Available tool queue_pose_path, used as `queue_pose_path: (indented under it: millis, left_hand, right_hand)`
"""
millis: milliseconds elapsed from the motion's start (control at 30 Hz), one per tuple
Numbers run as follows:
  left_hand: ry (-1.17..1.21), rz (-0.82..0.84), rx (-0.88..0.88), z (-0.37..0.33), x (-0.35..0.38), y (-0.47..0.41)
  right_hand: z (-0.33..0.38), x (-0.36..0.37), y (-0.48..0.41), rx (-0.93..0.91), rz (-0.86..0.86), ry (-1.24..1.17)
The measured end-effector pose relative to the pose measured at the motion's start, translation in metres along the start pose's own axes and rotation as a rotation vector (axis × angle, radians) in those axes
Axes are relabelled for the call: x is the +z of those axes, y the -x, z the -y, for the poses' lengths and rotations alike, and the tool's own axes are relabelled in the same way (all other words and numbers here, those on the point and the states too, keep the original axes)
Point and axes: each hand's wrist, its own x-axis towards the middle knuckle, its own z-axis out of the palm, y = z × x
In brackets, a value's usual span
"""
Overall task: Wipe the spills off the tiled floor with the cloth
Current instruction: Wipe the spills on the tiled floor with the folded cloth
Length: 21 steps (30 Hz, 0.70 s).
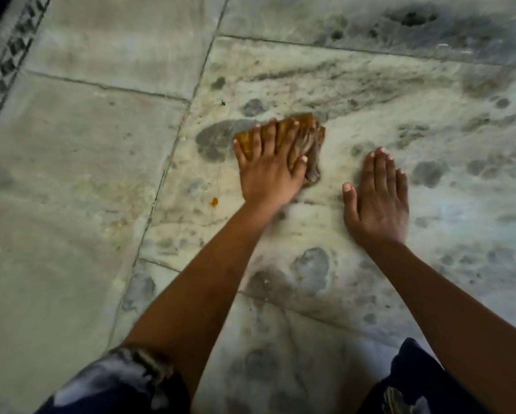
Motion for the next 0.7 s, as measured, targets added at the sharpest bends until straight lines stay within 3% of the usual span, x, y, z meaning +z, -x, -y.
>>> queue_pose_path:
  millis: [133, 233, 333, 467, 600, 700]
  left_hand:
    - [0.058, -0.003, -0.189, 0.047, -0.005, -0.006]
    - [0.09, -0.001, -0.396, 0.033, -0.002, 0.038]
    - [0.045, 0.051, -0.277, -0.019, 0.0, 0.057]
    - [0.013, 0.077, 0.052, -0.033, -0.016, -0.027]
    - [0.078, 0.092, -0.116, 0.026, -0.033, -0.101]
    - [0.096, 0.093, -0.233, 0.085, -0.048, -0.085]
  right_hand:
    - [0.0, 0.0, 0.0, 0.004, 0.012, -0.03]
    - [-0.001, -0.001, 0.0, 0.004, 0.003, -0.028]
    - [0.0, -0.001, 0.0, -0.001, -0.006, -0.028]
    - [0.0, 0.0, 0.0, -0.013, -0.011, -0.023]
    - [-0.002, -0.001, 0.002, -0.011, -0.018, -0.028]
    - [0.0, 0.0, 0.002, -0.007, -0.019, -0.035]
